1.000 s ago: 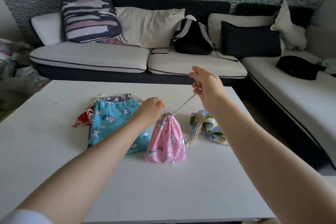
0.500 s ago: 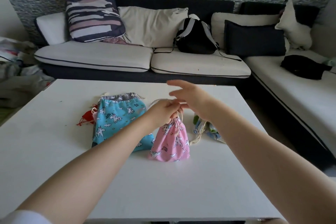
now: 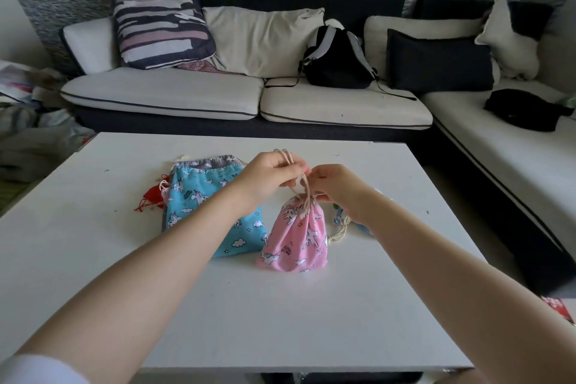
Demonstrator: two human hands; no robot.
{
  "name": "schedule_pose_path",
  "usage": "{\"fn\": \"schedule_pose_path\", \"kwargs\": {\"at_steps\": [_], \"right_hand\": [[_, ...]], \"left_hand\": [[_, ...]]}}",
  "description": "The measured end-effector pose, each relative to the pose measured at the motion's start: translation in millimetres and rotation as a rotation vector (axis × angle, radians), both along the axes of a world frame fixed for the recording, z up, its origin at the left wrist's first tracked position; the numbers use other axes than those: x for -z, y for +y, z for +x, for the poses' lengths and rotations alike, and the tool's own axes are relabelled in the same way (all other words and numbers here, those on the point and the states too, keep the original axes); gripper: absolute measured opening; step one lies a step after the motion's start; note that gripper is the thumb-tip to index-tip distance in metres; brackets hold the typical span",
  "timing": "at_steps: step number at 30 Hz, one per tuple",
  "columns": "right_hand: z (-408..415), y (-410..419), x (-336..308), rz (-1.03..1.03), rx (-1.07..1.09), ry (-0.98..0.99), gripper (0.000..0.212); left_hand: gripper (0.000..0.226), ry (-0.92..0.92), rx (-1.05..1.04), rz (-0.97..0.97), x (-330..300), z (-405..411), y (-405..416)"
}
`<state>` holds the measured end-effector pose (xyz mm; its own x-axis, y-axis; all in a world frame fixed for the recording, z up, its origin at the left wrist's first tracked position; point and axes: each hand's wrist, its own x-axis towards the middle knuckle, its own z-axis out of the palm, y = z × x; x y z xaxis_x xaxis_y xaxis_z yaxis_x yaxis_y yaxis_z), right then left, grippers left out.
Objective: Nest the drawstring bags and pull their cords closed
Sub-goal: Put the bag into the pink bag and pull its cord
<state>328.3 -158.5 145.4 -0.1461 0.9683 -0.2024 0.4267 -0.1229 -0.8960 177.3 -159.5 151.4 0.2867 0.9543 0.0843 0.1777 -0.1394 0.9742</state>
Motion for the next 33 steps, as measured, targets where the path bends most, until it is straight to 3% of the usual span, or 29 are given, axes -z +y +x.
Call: {"fn": "schedule_pose_path", "kwargs": {"at_steps": [7, 15, 18, 21, 24, 30, 33], "right_hand": [[1.6, -7.2, -1.9, -0.062, -0.1, 0.258, 0.021], [2.6, -11.0, 5.9, -0.018, -0.091, 0.322, 0.032], [2.3, -12.0, 6.0, -0.035, -0.152, 0.3, 0.028], [3.6, -9.3, 1.5, -0.043, -0.163, 0.247, 0.022], [2.2, -9.4, -4.2, -0.067, -0.135, 0.274, 0.021], [-5.3, -9.3, 5.1, -0.111, 0.072, 0.315, 0.023], [-3.6, -6.4, 8.9, -0.184, 0.142, 0.525, 0.022]], "left_hand": [[0.022, 0.124, -0.072, 0.057, 6.8, -2.6, -0.2], [0.007, 0.41, -0.293, 0.226, 14.7, 2.6, 2.1], [0.009, 0.343, -0.344, 0.194, 15.3, 9.0, 0.9], [0.007, 0.114, -0.313, 0.08, 10.9, 12.5, -0.9], [0.021, -0.03, -0.265, 0.008, 7.3, 13.0, -3.2], [0.024, -0.013, -0.222, -0.026, 6.3, 14.2, -8.4], [0.022, -0.013, -0.162, -0.047, 6.3, 15.5, -9.1]]}}
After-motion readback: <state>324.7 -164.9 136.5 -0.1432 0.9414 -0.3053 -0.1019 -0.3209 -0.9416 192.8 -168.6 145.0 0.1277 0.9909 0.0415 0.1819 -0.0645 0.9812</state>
